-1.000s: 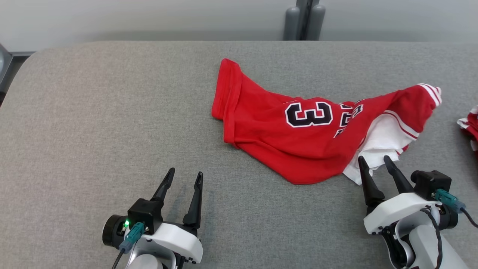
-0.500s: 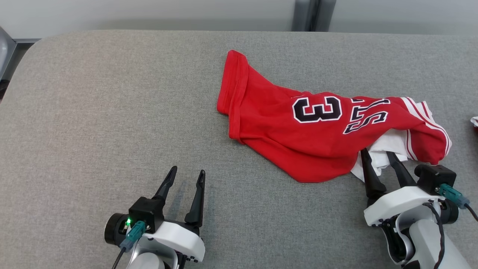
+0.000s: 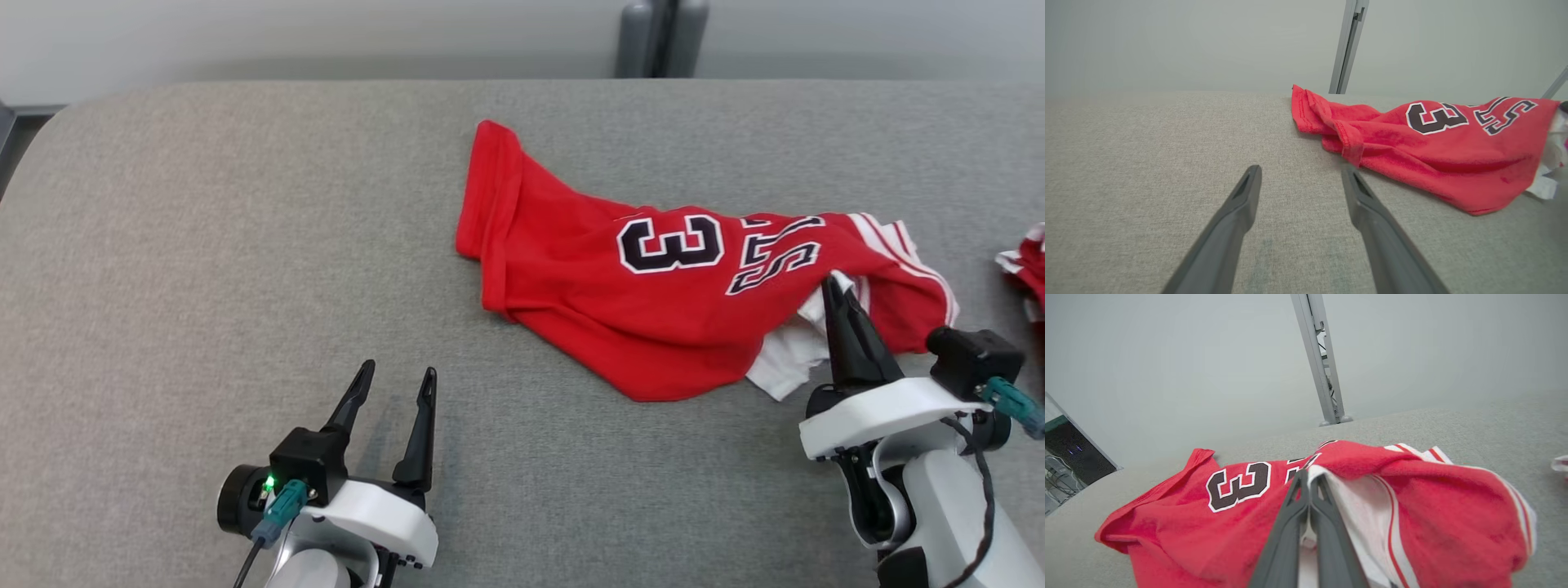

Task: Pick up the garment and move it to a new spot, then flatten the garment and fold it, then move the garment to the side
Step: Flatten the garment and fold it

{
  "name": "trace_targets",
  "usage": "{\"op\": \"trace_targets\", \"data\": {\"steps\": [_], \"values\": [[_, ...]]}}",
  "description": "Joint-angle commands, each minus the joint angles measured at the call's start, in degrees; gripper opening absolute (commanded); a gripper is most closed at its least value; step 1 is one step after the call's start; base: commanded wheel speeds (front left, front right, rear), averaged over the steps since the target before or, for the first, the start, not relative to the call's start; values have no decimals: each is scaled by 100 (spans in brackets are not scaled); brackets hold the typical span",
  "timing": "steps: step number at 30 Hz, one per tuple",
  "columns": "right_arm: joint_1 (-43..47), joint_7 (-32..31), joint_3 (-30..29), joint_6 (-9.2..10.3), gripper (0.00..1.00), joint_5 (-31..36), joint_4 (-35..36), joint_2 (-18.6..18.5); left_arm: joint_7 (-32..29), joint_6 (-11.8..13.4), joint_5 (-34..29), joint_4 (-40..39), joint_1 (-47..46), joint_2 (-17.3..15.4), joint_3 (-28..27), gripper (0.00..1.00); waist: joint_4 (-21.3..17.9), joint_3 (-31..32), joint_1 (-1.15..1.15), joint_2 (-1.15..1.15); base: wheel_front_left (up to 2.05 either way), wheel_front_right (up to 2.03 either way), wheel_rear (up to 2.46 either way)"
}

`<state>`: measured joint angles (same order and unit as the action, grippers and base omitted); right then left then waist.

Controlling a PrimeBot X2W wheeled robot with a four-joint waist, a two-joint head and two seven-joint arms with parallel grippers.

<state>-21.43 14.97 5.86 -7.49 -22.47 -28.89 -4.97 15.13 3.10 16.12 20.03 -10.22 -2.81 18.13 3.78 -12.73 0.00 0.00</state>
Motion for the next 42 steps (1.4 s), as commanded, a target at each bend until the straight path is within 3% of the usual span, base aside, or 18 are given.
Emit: {"op": "trace_targets", "data": {"steps": [1,12,21,24,31,42], "values": [[122,28,-6,0,0,-60,101,-20,-2,3,-45,5,24,-21,-30,100,-107,106,0,0,0,0,0],[1439,28,430,0,0,-679,1841,-452,-2,-79,-152,68,256,-24,-244,100,-890,560,0,0,0,0,0],[2172,28,168,0,0,-356,1207,-775,-2,-133,-215,151,228,-23,-281,100,-1083,578,0,0,0,0,0],[2038,30,59,0,100,-220,655,-758,-2,-139,-252,182,229,-21,-272,100,-1074,553,0,0,0,0,0],[1625,28,-521,0,100,313,958,-488,-2,-80,-281,241,93,-21,-296,100,-991,408,0,0,0,0,0],[1123,29,-235,0,100,463,1175,-265,-2,-96,-366,978,-818,-21,-229,100,-817,11,0,0,0,0,0]]}}
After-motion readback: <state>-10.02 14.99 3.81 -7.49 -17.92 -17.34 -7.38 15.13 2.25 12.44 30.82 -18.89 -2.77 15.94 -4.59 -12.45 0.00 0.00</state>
